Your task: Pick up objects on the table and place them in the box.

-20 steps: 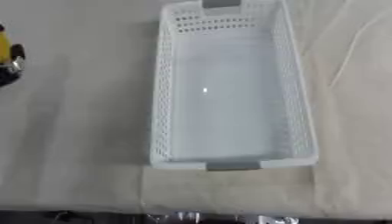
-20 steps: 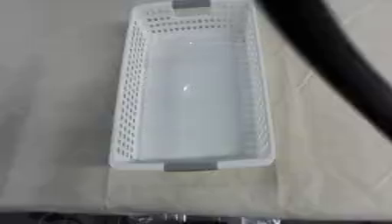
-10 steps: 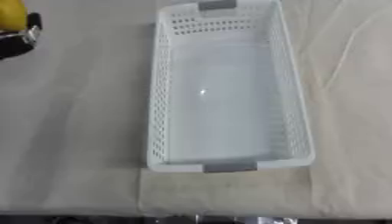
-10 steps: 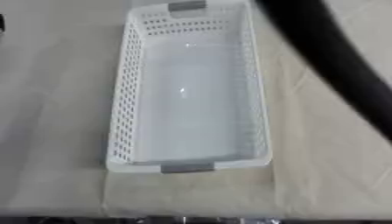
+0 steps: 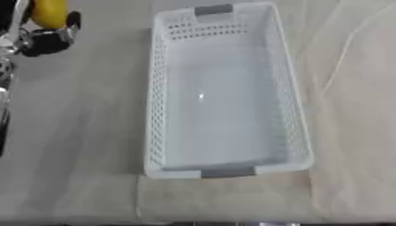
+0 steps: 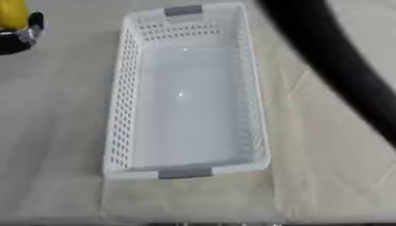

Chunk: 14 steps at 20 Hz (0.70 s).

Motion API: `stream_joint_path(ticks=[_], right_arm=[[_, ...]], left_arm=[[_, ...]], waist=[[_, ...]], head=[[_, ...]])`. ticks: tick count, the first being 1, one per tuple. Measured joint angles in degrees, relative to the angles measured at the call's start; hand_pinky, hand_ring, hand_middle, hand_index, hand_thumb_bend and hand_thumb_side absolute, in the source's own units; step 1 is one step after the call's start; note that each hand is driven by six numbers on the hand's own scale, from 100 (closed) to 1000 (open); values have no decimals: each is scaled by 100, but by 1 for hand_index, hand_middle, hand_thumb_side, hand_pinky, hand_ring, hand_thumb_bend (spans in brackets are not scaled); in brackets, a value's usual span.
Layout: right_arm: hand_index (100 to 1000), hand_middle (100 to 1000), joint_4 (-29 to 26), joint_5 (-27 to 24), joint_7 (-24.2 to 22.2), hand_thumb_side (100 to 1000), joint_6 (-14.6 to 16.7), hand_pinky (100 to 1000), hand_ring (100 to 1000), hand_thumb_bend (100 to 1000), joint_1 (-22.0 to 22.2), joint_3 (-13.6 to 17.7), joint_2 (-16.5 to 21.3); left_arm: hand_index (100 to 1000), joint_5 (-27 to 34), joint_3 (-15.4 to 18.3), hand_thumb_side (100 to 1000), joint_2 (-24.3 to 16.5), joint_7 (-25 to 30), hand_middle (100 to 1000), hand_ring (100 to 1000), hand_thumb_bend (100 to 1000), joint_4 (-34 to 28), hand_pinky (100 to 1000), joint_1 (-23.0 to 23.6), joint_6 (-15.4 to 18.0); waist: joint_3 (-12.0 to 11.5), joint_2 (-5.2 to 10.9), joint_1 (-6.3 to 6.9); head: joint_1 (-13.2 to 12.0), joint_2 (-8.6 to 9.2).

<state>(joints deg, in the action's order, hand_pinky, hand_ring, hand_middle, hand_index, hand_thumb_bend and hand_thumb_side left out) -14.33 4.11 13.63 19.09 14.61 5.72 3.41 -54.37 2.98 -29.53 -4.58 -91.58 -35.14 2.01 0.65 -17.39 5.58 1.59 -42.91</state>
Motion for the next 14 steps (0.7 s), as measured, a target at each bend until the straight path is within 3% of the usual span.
stream_joint_path(ticks=[3,4,5,6,14], right_arm=[[723,675,-31,28,3,931,-11,512,616,100,0,2,30],[723,674,-34,45,-1,931,-17,512,616,100,0,3,30],[723,674,-38,55,-5,931,-22,512,616,100,0,3,30],[723,674,-44,66,-13,931,-29,512,616,100,1,4,30],[723,675,-113,153,-39,931,-71,512,616,100,4,35,98]], left_arm=[[592,-7,-59,208,99,-23,311,169,228,1,100,-100,32],[607,-10,-80,280,153,-24,331,196,264,1,100,-135,46],[607,-26,-108,280,207,-7,331,196,264,2,100,-169,66],[616,-51,-139,360,263,19,350,217,325,4,100,-208,86],[626,-202,-380,423,601,352,368,233,382,36,100,-538,288]], waist=[[29,0,20],[38,0,21],[52,0,21],[71,0,20],[133,5,58]], head=[[44,49],[45,65],[46,87],[47,96],[51,193]])
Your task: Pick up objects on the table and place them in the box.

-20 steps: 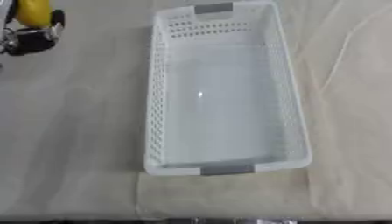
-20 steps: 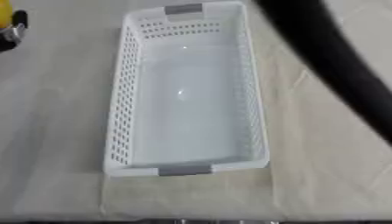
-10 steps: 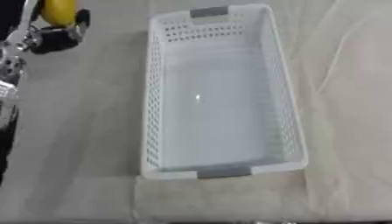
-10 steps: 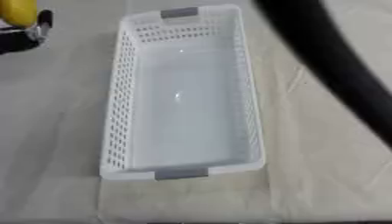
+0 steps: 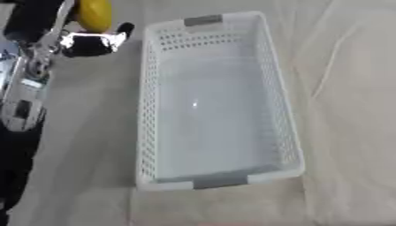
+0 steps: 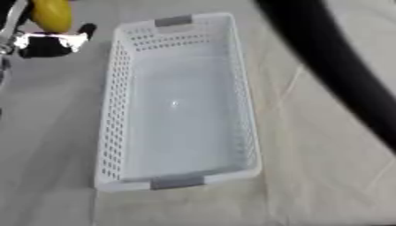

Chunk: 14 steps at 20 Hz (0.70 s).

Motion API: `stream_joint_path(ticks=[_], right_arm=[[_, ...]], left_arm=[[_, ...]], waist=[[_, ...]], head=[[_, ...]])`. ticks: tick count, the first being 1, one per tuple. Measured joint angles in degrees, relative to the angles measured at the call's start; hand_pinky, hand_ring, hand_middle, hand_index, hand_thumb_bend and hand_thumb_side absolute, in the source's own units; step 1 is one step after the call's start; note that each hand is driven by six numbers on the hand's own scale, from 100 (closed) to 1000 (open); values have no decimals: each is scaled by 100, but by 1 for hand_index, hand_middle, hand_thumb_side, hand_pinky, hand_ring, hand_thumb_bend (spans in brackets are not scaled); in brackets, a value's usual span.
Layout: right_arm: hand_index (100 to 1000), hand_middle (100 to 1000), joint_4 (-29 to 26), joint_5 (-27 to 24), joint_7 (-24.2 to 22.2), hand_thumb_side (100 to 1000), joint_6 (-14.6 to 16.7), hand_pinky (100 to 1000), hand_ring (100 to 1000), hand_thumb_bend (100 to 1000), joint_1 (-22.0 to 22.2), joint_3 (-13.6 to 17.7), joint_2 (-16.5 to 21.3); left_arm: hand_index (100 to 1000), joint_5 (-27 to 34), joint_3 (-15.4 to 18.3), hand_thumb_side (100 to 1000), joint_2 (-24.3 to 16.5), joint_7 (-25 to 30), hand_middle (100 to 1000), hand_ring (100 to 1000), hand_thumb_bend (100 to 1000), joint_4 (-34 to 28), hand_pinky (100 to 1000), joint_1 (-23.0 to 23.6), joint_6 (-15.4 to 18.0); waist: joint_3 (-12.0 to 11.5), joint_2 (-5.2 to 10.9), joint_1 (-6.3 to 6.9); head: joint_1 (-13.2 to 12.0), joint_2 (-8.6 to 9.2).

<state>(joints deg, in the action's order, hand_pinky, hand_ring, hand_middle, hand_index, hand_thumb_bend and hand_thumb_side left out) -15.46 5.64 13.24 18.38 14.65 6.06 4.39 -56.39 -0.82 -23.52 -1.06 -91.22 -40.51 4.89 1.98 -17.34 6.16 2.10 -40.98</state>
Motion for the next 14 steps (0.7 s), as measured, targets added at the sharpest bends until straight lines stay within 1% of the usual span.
stream_joint_path(ticks=[1,2,3,4,5,6,7,8,14], right_arm=[[723,675,-12,9,-4,915,-5,512,616,100,1,0,8],[723,675,-26,23,-8,931,-9,512,616,100,1,1,19],[723,675,-30,40,-11,931,-13,512,616,100,1,2,30],[723,675,-36,49,-17,931,-20,512,616,100,1,3,31],[723,675,-45,62,-20,931,-25,512,616,100,2,5,31],[723,675,-58,76,-21,931,-28,512,616,100,2,11,31],[723,675,-61,91,-24,931,-33,512,616,100,2,20,32],[723,675,-61,99,-28,931,-39,512,616,100,3,29,32],[723,675,-96,151,-38,930,-64,512,616,100,4,35,72]], left_arm=[[624,-2,-38,437,47,32,366,231,401,-1,100,-44,30],[630,-4,-71,478,87,56,378,268,453,-1,100,-86,45],[629,-8,-105,470,118,82,375,264,447,-2,100,-123,59],[638,-10,-137,528,150,102,398,295,476,-4,100,-156,74],[638,-16,-173,523,173,123,397,293,474,-5,100,-191,95],[644,-22,-203,595,196,143,413,311,494,-5,100,-224,115],[644,-26,-232,589,204,160,412,310,494,-6,100,-245,137],[646,-27,-259,634,216,176,417,314,508,-6,100,-261,158],[643,-25,-414,644,366,217,419,317,499,-3,100,-342,297]], waist=[[6,0,2],[9,1,2],[15,1,2],[25,2,3],[32,2,4],[34,3,6],[37,4,9],[38,10,13],[74,19,15]], head=[[1,4],[2,5],[4,7],[23,19],[41,31],[41,43],[41,47],[41,48],[41,52]])
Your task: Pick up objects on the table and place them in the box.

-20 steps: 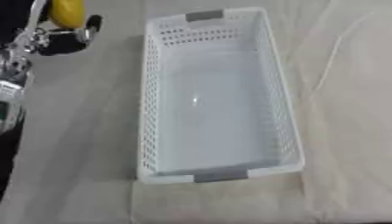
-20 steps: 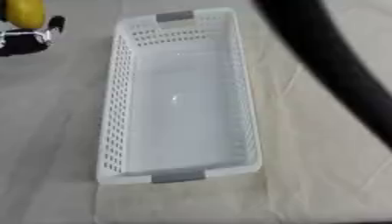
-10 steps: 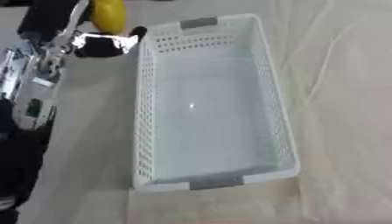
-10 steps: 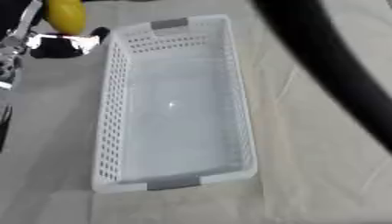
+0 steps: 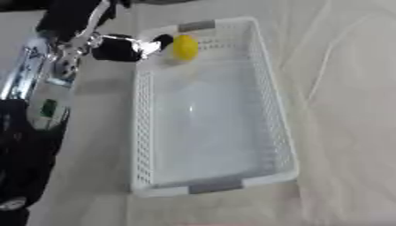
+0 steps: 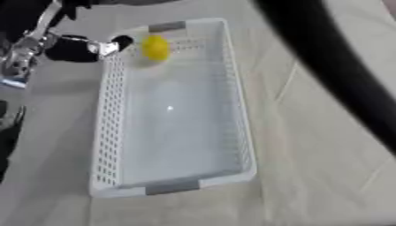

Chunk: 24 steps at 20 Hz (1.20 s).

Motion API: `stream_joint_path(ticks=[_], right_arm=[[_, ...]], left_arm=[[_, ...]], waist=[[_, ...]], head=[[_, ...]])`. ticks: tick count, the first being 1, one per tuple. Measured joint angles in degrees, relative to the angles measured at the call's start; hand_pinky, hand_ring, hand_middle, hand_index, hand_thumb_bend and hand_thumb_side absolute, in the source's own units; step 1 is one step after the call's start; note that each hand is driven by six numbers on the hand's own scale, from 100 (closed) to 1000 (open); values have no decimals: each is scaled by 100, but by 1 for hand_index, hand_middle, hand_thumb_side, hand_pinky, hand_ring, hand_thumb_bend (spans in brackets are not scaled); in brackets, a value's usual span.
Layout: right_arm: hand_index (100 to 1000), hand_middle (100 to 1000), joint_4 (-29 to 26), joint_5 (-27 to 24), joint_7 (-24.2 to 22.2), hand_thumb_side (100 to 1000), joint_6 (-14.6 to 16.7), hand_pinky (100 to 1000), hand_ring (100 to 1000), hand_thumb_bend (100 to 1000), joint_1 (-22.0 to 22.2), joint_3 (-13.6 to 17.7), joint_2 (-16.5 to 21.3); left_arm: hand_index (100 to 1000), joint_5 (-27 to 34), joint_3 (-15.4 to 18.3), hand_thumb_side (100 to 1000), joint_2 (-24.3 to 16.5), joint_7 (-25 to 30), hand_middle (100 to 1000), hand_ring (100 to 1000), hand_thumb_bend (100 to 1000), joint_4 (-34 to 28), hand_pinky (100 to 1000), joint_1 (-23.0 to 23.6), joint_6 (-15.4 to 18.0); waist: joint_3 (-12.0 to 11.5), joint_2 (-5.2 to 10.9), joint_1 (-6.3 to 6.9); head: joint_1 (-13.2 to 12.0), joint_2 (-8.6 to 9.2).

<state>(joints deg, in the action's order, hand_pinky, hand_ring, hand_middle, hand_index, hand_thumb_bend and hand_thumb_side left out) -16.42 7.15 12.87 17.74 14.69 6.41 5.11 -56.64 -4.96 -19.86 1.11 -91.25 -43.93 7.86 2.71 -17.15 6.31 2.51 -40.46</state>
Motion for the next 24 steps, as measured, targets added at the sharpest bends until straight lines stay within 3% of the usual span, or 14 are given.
stream_joint_path(ticks=[8,13,18,22,23,24], right_arm=[[723,675,-1,16,-4,929,-33,512,616,100,1,2,5],[723,675,-1,17,-6,928,-32,512,616,100,1,5,5],[723,675,-1,-9,-3,928,-31,512,617,100,-2,32,-1],[723,676,7,-52,29,927,-22,512,617,100,-7,32,-29],[722,676,14,-66,38,927,-20,512,617,100,-8,32,-53],[722,676,33,-79,45,927,-21,512,617,100,-9,32,-72]], left_arm=[[635,10,-43,635,7,-33,410,309,487,-4,100,-1,44],[608,108,-42,559,-42,-103,367,299,295,-76,100,83,58],[619,985,35,539,-442,-434,394,363,228,-217,100,687,396],[640,1822,515,558,-783,-965,425,400,206,-388,100,1405,521],[683,1997,664,625,-820,-1118,481,444,202,-433,116,1583,514],[683,2179,814,625,-827,-1275,481,444,202,-489,116,1716,491]], waist=[[-39,0,8],[-61,-5,-16],[-105,-59,-17],[-177,-108,-34],[-197,-115,-52],[-214,-122,-72]], head=[[0,0],[0,3],[1,52],[42,99],[58,101],[59,102]])
